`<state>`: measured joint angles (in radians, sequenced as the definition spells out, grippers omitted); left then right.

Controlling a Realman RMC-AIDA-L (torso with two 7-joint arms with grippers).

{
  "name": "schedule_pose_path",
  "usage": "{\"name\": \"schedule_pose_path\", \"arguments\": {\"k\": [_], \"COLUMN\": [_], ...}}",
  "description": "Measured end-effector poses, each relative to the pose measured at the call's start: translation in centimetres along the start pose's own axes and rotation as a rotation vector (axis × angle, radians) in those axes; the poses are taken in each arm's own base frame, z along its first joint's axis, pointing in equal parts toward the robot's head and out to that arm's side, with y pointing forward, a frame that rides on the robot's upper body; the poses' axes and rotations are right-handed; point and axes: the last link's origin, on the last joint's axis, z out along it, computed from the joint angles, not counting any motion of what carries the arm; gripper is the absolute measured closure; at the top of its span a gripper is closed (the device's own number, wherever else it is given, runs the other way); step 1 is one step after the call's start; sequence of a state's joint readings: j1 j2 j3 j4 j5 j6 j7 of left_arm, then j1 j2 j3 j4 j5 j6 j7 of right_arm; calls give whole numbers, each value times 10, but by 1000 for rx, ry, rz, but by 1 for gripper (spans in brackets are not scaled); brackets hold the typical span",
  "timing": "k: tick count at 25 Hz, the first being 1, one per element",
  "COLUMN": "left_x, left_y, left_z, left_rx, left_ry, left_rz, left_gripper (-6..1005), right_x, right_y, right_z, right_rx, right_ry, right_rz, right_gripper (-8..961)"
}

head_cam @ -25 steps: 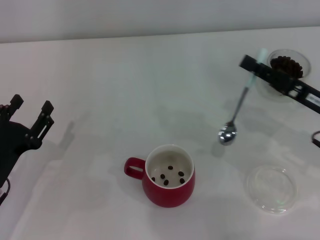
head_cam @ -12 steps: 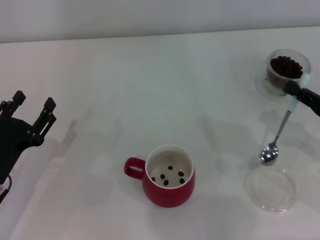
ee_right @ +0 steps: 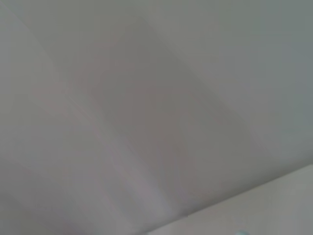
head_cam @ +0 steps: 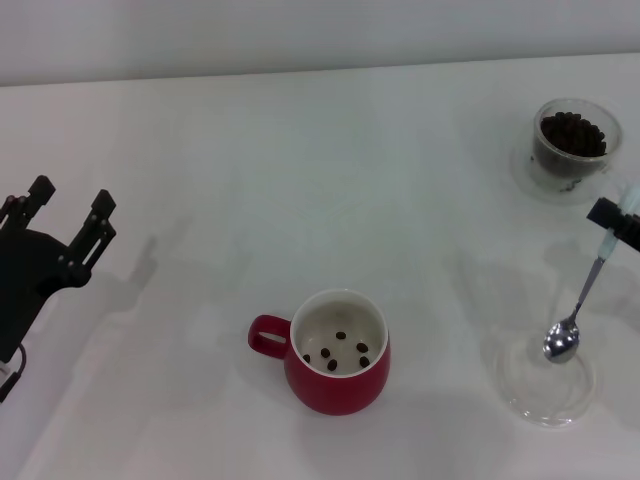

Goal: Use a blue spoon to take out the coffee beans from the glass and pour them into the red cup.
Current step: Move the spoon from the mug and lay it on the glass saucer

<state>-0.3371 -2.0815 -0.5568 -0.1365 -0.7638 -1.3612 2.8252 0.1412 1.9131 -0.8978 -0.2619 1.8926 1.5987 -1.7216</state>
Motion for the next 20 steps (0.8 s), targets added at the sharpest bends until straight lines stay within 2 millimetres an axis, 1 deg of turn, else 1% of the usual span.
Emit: {"name": "schedule_pose_path", "arguments": {"k": [8, 20], "left_x": [0, -1], "left_y": [0, -1], "left_z": [2, 4], "left_rx": [-1, -2], "left_ry": [-6, -17], "left_rz": [2, 6], "left_gripper": [271, 272], "right_x": [8, 11], "right_y": [-3, -7], "right_z": [-2, 2], "right_rx": [29, 54], "right_ry": [31, 55], "right_rz": [6, 4], "right_gripper": [770, 769]}}
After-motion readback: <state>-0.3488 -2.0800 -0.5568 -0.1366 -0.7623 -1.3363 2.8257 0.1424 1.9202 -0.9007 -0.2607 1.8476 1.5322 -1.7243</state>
